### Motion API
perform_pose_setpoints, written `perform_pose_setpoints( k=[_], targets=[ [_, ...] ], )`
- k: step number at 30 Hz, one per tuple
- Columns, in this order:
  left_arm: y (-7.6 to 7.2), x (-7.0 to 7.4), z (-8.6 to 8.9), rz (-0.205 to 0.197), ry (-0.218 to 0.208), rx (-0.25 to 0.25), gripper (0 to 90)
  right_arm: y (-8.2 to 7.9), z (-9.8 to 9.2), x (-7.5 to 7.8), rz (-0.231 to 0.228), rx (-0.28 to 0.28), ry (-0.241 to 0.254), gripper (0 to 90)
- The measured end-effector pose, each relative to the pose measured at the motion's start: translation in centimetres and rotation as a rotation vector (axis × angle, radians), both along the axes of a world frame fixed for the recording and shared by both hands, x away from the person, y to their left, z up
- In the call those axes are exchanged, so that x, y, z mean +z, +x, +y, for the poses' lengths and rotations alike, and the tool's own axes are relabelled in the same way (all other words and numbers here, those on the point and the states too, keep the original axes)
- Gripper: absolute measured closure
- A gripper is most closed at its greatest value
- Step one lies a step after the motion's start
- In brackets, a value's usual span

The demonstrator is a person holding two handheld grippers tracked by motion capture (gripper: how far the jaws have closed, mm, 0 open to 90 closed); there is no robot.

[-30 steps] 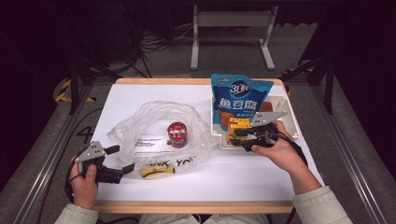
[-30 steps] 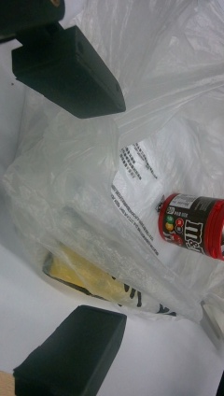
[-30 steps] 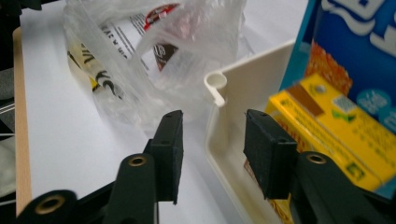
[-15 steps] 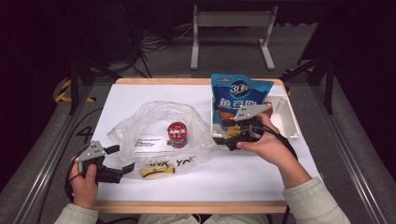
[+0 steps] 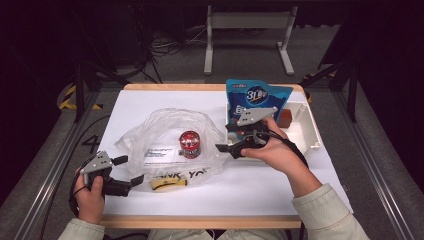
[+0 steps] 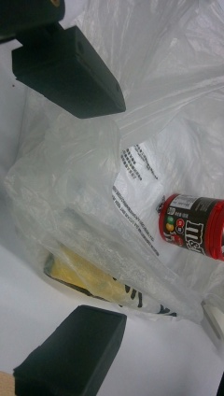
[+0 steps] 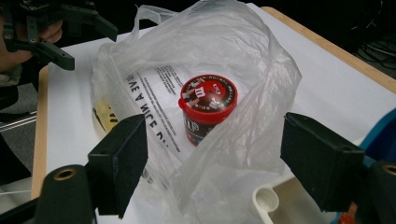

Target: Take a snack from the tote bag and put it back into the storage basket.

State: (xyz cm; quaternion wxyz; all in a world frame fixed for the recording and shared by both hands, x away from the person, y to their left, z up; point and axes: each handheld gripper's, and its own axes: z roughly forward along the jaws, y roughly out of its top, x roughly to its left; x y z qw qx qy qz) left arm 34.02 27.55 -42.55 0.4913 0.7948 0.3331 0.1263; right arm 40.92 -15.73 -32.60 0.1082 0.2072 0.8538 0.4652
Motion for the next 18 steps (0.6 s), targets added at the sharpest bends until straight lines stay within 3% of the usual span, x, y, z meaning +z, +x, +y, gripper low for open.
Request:
perform_pose_setpoints(
  k=[5, 7, 18],
  targets=[
    [0.0, 0.0, 0.0, 0.006, -0.002, 0.002, 3.3, 0.4, 1.3, 0.0, -0.003, 0.014, 0.000, 25.5],
    [0.0, 0.0, 0.0, 0.007, -0.004, 0.003, 3.3, 0.6, 1.7, 0.1, -0.029, 0.020, -0.016, 23.9],
    [0.0, 0.0, 0.1, 0.002, -0.003, 0.003, 3.3, 1.2, 4.4, 0.1, -0.007, 0.058, -0.008, 23.4]
  ],
)
